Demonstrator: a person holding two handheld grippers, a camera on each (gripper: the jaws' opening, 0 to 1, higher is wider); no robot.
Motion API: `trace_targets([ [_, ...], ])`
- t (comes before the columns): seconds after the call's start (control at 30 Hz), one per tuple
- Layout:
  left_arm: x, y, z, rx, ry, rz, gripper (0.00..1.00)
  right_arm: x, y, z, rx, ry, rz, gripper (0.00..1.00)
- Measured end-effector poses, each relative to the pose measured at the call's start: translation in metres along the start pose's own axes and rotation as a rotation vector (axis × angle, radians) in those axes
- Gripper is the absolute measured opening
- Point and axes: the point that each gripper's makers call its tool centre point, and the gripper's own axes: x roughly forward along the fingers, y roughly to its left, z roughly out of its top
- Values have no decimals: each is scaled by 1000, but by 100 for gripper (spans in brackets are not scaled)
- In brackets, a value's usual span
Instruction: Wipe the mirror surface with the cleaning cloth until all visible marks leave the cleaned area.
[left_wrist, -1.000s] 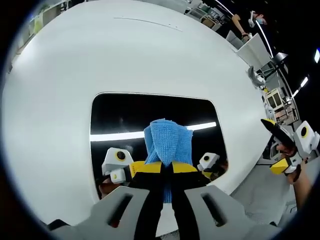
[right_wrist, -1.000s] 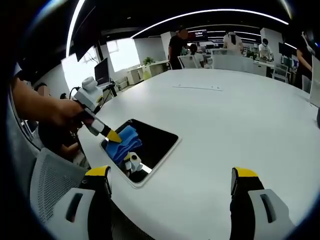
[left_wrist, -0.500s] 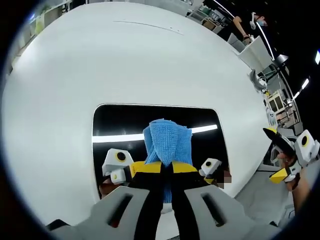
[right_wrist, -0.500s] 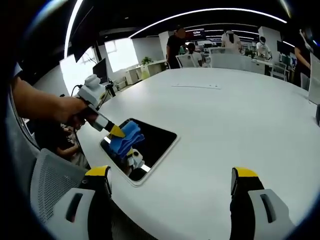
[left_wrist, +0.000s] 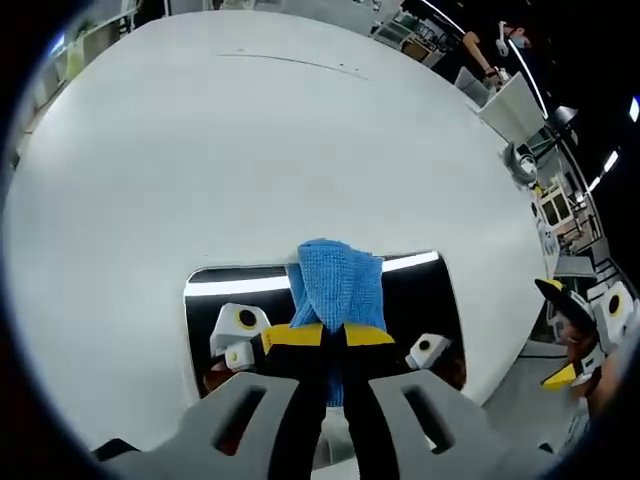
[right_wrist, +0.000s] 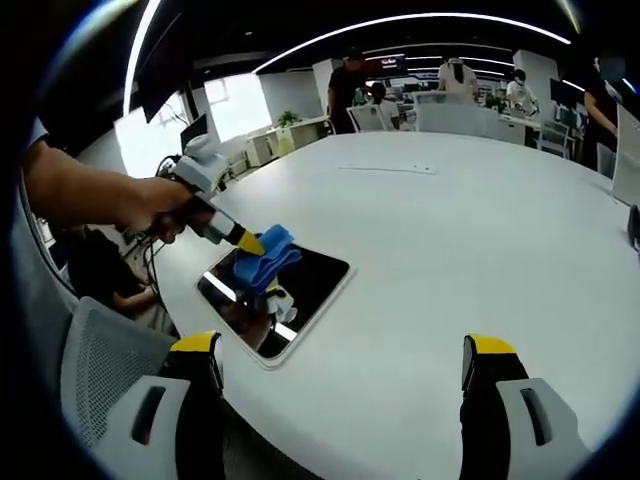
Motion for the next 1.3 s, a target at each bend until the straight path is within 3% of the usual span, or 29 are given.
trace_targets([
  [0.6,5,4,12,1,-2,11,2,2,-2,6,-11,-7,-17,99],
  [0.77,5,4,13,6,-5,12,2,1,-12,11,-12,-37,-52,99],
  [1.3,5,3,12,17,-9,5,2,11,-5,8,-99,7,26,99],
])
